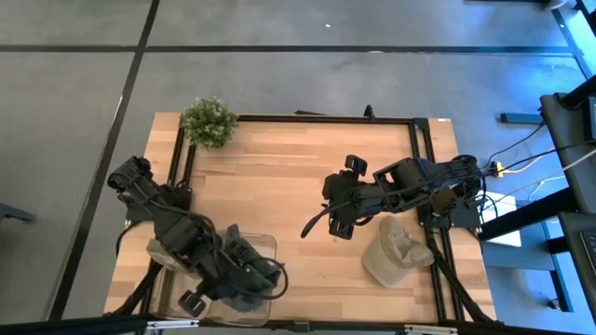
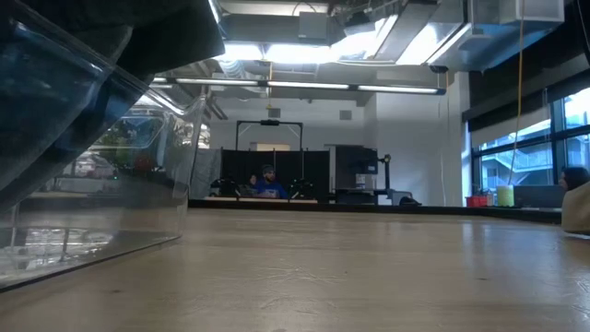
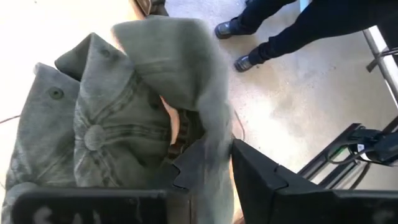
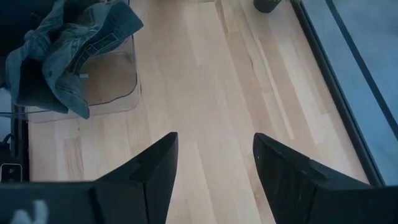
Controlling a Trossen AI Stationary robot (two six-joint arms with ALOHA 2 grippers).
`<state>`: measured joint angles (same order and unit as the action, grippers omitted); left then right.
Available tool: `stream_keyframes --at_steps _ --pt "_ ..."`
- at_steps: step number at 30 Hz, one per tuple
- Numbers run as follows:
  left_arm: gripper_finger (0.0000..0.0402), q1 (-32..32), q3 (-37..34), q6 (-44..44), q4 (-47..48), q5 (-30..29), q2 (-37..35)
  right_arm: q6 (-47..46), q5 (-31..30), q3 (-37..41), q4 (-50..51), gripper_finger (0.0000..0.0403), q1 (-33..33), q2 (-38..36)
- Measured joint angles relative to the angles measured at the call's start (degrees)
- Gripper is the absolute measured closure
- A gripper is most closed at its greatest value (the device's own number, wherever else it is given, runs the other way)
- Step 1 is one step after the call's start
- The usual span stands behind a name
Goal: Pick & Place hat
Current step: Put the black cap into the right transparent bin
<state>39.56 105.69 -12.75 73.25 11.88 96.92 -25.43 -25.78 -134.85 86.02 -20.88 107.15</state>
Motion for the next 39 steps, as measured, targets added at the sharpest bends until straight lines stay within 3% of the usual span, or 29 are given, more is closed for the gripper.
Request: stream_keyframes --at_steps 10,19,25,30,39 --pt "0.0243 -0.8 0.0 0.0 2.3 -0.2 -1.8 0.1 0.0 0.0 0.0 0.0193 0.0 0.0" --pt "0.0236 -1.4 0.0 -3.1 1.3 -1.1 -8.8 -1.1 0.2 0.0 0.0 0.0193 0.0 0.0" --pt "0.0237 0.0 0.0 -9.5 -1.2 -11.7 -16.1 -2.7 7.2 0.0 0.5 0.0193 0.1 0.0" --pt "0.0237 2.6 0.0 -11.7 -1.3 -19.0 -21.2 -7.8 5.1 1.9 4.0 0.0193 -2.1 -0.2" --pt "0.0237 7.4 -0.2 -12.2 -1.5 -33.3 -25.8 -27.1 9.2 17.9 2.7 0.0193 -5.2 -7.1"
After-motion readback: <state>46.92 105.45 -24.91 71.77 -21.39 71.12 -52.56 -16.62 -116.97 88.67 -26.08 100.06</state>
